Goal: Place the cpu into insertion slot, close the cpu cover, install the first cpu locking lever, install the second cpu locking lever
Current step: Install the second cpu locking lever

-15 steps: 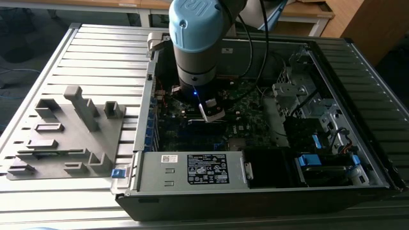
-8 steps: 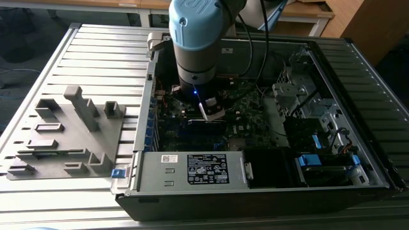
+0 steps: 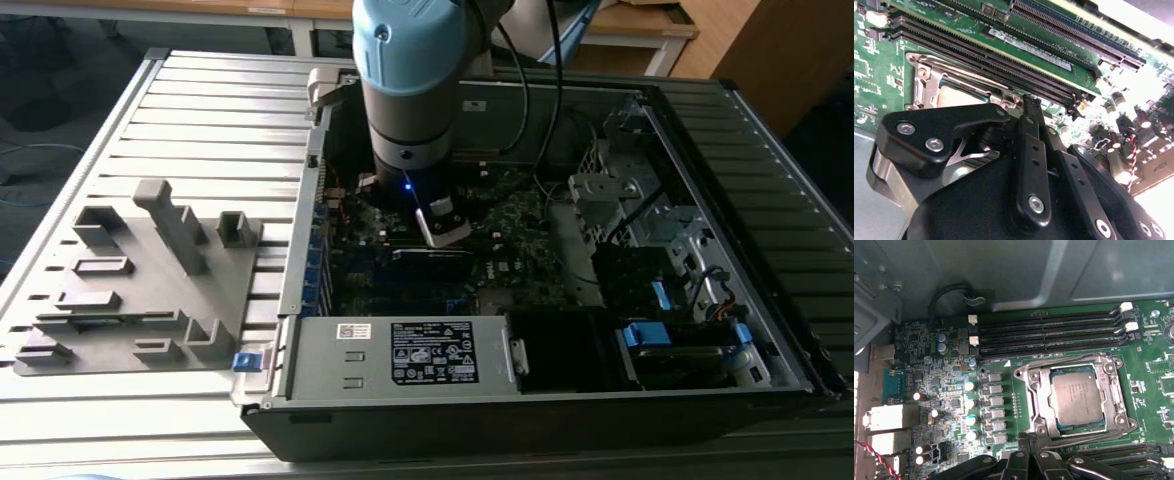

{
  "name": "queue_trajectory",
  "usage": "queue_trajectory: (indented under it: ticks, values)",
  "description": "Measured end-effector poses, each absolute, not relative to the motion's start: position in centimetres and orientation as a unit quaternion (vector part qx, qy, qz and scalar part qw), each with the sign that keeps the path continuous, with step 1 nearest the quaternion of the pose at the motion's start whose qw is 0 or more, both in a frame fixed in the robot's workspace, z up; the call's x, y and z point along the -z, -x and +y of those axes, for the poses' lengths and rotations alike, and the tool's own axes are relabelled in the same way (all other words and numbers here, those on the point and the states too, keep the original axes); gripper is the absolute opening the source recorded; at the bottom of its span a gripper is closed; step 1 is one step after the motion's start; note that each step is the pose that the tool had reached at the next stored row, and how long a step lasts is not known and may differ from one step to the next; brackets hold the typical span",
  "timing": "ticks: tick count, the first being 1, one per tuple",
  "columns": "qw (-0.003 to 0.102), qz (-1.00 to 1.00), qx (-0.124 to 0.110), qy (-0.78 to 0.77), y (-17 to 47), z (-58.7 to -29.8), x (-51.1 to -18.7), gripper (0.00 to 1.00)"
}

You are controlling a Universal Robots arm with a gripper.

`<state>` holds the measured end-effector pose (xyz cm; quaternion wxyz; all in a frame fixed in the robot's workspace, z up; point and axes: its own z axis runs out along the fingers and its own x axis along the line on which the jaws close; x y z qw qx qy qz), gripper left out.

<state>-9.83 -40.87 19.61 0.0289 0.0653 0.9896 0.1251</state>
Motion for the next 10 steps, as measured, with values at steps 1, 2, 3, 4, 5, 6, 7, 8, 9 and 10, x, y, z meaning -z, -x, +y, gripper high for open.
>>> queue_trajectory:
  ticks: [1, 2, 3, 4, 5, 6, 7, 8, 9, 10]
  values:
    - [0.029, 0.990, -0.125, -0.065, 9.8, -40.8, -19.7, 0.11]
    - [0.029, 0.990, -0.124, -0.065, 9.8, -40.8, -19.9, 0.11]
    - [0.029, 0.990, -0.124, -0.065, 9.8, -40.8, -20.1, 0.11]
    - [0.029, 0.990, -0.124, -0.065, 9.8, -40.8, -20.3, 0.11]
    - [0.029, 0.990, -0.124, -0.065, 9.8, -40.8, -20.6, 0.11]
    - [0.029, 0.990, -0.124, -0.065, 9.8, -40.8, -20.8, 0.11]
    - [0.029, 0.990, -0.124, -0.065, 9.8, -40.8, -21.0, 0.11]
    - [0.029, 0.990, -0.123, -0.065, 9.8, -40.8, -21.2, 0.11]
    - [0.029, 0.990, -0.122, -0.065, 9.8, -40.8, -21.4, 0.11]
    - [0.029, 0.990, -0.121, -0.065, 9.8, -40.8, -21.6, 0.11]
